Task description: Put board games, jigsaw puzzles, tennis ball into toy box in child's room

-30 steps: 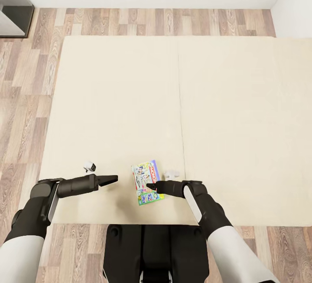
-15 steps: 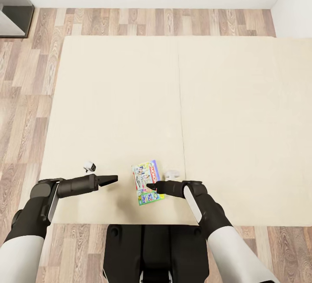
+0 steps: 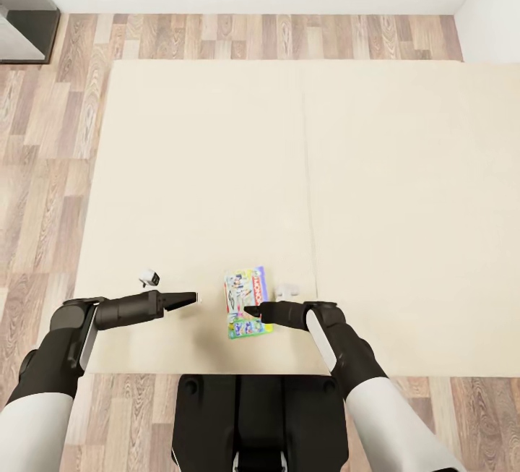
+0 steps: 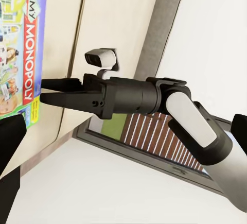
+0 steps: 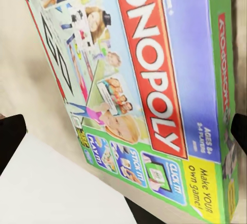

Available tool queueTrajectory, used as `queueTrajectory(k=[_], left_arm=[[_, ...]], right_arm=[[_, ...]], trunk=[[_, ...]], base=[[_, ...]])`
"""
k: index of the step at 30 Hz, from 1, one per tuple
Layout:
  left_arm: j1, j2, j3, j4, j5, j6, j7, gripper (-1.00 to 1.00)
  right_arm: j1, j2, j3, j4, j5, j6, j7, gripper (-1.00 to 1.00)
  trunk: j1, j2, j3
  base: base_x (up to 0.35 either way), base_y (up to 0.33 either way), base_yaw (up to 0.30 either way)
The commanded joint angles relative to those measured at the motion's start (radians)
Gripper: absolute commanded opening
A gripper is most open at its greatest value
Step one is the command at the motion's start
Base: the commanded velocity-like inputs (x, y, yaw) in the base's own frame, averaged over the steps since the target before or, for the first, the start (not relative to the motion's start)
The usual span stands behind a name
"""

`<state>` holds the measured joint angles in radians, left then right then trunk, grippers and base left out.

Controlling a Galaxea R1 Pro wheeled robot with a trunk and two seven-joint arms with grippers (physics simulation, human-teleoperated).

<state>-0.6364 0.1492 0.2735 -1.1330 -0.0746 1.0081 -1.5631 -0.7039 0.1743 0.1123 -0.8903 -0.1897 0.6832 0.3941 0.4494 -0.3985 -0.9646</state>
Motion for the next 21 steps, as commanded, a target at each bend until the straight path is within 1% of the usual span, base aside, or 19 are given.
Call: queueTrajectory(k=[1,14,21], left_arm=[[0.0,0.0,0.001,-0.001,-0.008,0.01,-0.008,1.0],[0.0,0.001,0.001,-0.001,-0.007,0.01,-0.008,1.0],[0.0,0.001,0.001,-0.001,-0.006,0.01,-0.008,1.0]], right_arm=[[0.0,0.0,0.0,-0.001,-0.005,0.006,-0.001,1.0],[0.0,0.0,0.0,-0.001,-0.005,0.006,-0.001,1.0],[0.0,0.0,0.0,-0.001,-0.005,0.006,0.0,1.0]], trunk=[[0.001,-0.002,-0.001],[0.001,-0.002,-0.001],[0.001,-0.002,-0.001]], base=[[0.0,0.187,0.0],[0.0,0.198,0.0],[0.0,0.139,0.0]])
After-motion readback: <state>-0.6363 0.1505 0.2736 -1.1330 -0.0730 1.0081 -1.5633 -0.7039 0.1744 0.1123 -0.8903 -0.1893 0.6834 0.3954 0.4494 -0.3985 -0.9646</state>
